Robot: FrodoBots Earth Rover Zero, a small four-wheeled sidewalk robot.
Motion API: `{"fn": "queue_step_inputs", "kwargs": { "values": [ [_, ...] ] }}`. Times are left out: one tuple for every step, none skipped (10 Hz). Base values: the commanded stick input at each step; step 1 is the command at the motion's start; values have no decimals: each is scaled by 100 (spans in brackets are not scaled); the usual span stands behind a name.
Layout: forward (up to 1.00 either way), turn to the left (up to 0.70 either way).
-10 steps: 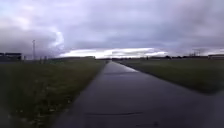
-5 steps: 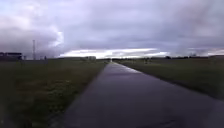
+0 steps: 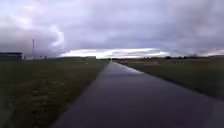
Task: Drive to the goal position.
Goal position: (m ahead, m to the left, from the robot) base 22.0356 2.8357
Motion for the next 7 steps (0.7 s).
{"fn": "queue_step_inputs", "kwargs": {
  "values": [
    [70,0],
    [70,0],
    [70,0],
    [70,0],
    [70,0],
    [70,0],
    [70,0]
  ]
}}
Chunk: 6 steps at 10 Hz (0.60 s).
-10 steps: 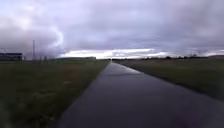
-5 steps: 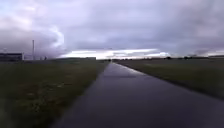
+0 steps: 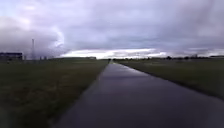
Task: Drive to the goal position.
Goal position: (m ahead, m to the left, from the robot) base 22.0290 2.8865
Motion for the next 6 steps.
{"fn": "queue_step_inputs", "kwargs": {
  "values": [
    [70,0],
    [70,0],
    [70,0],
    [70,0],
    [70,0],
    [70,0]
  ]
}}
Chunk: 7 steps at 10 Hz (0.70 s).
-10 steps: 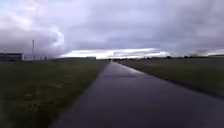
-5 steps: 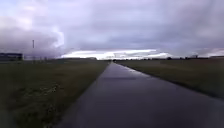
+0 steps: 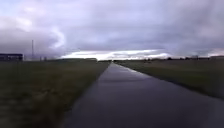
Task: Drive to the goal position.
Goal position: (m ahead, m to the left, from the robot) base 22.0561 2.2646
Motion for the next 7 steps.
{"fn": "queue_step_inputs", "kwargs": {
  "values": [
    [70,0],
    [70,0],
    [70,0],
    [70,0],
    [70,0],
    [70,0],
    [70,0]
  ]
}}
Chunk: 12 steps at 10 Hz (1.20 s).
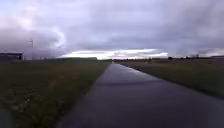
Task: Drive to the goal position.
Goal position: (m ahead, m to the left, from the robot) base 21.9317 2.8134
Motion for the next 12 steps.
{"fn": "queue_step_inputs", "kwargs": {
  "values": [
    [70,0],
    [70,0],
    [70,0],
    [70,0],
    [70,0],
    [70,0],
    [70,0],
    [70,0],
    [70,0],
    [0,0],
    [0,0],
    [0,0]
  ]
}}
